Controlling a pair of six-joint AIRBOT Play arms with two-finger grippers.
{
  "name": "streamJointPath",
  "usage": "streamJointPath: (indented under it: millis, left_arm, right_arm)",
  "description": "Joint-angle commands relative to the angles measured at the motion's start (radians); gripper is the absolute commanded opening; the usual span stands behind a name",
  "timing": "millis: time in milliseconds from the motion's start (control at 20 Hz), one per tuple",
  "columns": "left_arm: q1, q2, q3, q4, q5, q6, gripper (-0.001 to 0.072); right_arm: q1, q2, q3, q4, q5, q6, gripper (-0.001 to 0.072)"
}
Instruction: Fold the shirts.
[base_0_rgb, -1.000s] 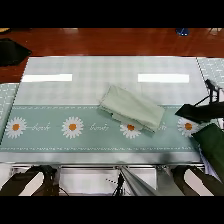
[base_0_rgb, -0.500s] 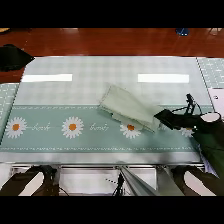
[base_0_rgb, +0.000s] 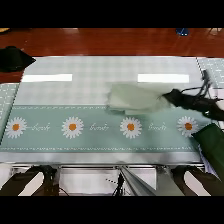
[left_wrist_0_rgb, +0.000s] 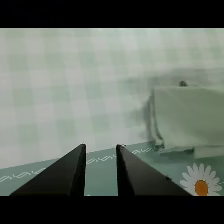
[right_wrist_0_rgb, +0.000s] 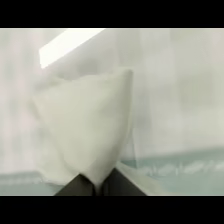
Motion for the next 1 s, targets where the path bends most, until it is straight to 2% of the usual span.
streamJointPath:
  millis: [0,150,250,400,550,700,950]
  left_arm:
    - [0.000,-0.034,0.000,0.001,0.000,0.011,0.0252]
    - [0.000,-0.076,0.000,0.001,0.000,0.011,0.0252]
    - [0.000,-0.097,0.000,0.001,0.002,0.014,0.0252]
    - [0.000,-0.126,0.000,0.001,0.017,0.068,0.0251]
    - [0.000,-0.165,0.000,0.001,0.045,0.116,0.0251]
    - [0.000,-0.223,0.000,0.001,0.101,0.121,0.0251]
    - [0.006,-0.340,0.000,0.011,0.167,0.167,0.0251]
  right_arm:
    - [-0.201,0.106,0.219,-0.139,0.233,0.092,0.0022]
    - [-0.425,0.121,0.344,-0.216,0.477,0.122,0.0022]
    - [-0.521,0.121,0.372,-0.287,0.574,0.158,0.0023]
    - [-0.663,0.121,0.375,-0.463,0.709,0.180,0.0023]
    - [-0.823,0.121,0.375,-0.653,0.801,0.188,0.0022]
    - [-0.963,0.121,0.375,-0.878,0.862,0.185,0.0023]
    - [-1.047,0.121,0.375,-1.188,0.907,0.194,0.0023]
